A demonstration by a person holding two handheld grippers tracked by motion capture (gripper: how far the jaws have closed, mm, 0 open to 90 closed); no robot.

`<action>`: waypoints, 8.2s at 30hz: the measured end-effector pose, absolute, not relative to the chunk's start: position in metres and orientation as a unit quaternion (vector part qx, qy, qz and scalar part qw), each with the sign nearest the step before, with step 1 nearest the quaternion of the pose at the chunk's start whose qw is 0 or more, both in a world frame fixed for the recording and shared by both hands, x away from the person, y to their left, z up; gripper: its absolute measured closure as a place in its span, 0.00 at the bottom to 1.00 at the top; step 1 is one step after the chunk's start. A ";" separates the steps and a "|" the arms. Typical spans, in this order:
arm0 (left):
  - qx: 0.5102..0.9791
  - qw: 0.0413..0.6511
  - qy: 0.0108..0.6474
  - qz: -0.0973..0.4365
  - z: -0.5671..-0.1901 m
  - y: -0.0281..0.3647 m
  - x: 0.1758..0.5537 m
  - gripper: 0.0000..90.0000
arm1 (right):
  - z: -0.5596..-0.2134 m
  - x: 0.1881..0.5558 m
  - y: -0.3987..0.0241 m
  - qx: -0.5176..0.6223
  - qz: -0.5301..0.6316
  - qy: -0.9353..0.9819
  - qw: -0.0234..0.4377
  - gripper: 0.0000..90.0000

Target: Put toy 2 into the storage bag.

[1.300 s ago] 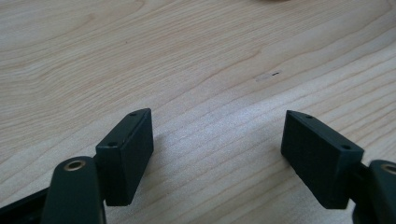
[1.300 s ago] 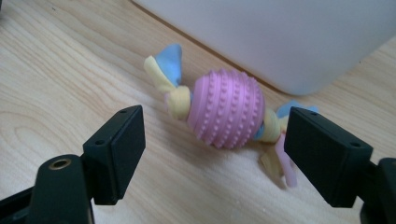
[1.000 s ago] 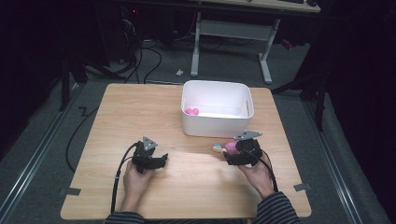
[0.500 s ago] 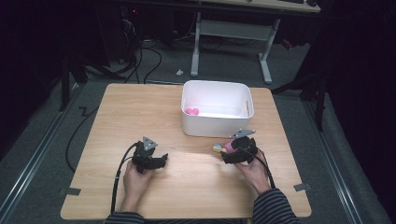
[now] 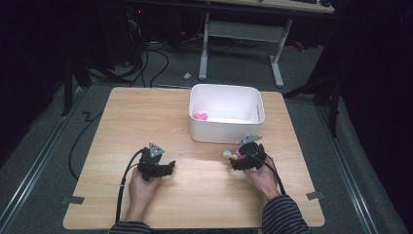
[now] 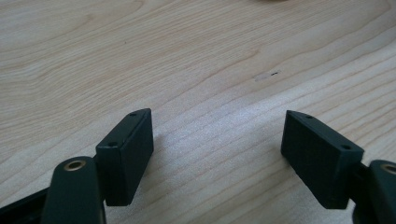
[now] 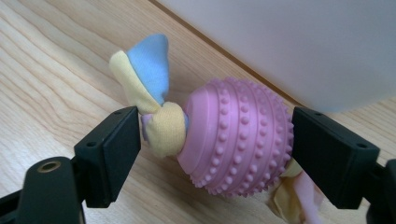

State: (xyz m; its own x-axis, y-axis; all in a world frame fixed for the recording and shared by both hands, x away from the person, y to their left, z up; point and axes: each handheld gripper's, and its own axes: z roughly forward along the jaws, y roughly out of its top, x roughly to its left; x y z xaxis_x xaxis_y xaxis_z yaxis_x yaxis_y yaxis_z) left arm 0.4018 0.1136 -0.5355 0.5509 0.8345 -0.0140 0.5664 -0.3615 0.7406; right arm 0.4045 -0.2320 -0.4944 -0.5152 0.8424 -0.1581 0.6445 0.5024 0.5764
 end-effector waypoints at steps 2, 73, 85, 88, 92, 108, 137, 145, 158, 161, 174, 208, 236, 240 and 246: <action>0.804 0.360 0.436 0.186 -0.536 0.114 0.402 0.29 | -0.495 0.405 -0.230 0.442 0.219 0.840 0.224 0.22; 0.803 0.360 0.436 0.186 -0.536 0.114 0.402 0.29 | -0.386 0.347 -0.289 0.407 0.356 0.824 0.172 0.26; 0.803 0.360 0.436 0.186 -0.536 0.114 0.402 0.29 | -0.359 0.359 -0.294 0.408 0.375 0.818 0.156 0.26; 0.804 0.360 0.436 0.186 -0.536 0.114 0.402 0.29 | -0.354 0.364 -0.294 0.408 0.380 0.816 0.153 0.26; 0.804 0.360 0.436 0.186 -0.536 0.114 0.402 0.29 | -0.351 0.370 -0.292 0.408 0.379 0.817 0.150 0.26; 0.804 0.360 0.436 0.186 -0.536 0.114 0.402 0.29 | -0.321 0.394 -0.279 0.398 0.384 0.818 0.160 0.26; 0.804 0.360 0.436 0.185 -0.535 0.114 0.402 0.29 | -0.311 0.443 -0.258 0.411 0.349 0.823 0.180 0.26; 0.804 0.360 0.436 0.186 -0.536 0.114 0.402 0.29 | -0.319 0.455 -0.255 0.423 0.343 0.821 0.170 0.26; 0.804 0.360 0.436 0.185 -0.535 0.114 0.402 0.29 | -0.334 0.473 -0.245 0.430 0.330 0.825 0.158 0.26; 0.804 0.360 0.436 0.185 -0.535 0.114 0.402 0.29 | -0.338 0.477 -0.241 0.431 0.325 0.827 0.154 0.25; 0.804 0.359 0.436 0.185 -0.535 0.114 0.402 0.29 | -0.353 0.487 -0.225 0.432 0.299 0.840 0.138 0.25; 0.804 0.360 0.435 0.186 -0.536 0.114 0.402 0.28 | -0.346 0.452 -0.264 0.439 0.376 0.802 0.154 0.28; 0.804 0.360 0.435 0.186 -0.536 0.114 0.402 0.28 | -0.405 0.374 -0.325 0.482 0.389 0.765 0.173 0.35; 0.804 0.360 0.435 0.186 -0.536 0.114 0.402 0.28 | -0.439 0.367 -0.322 0.492 0.382 0.766 0.159 0.36; 0.804 0.359 0.435 0.186 -0.536 0.114 0.402 0.28 | -0.502 0.368 -0.324 0.536 0.345 0.755 0.156 0.38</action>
State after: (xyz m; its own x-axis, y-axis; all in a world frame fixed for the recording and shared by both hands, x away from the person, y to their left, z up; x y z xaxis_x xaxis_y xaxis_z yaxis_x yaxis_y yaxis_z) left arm 0.4017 0.1136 -0.5356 0.5517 0.8339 -0.0130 0.5660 -0.3629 0.7402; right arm 0.3682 -0.3237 -0.5024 -0.3777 0.9161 0.1347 0.7007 0.1877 0.6884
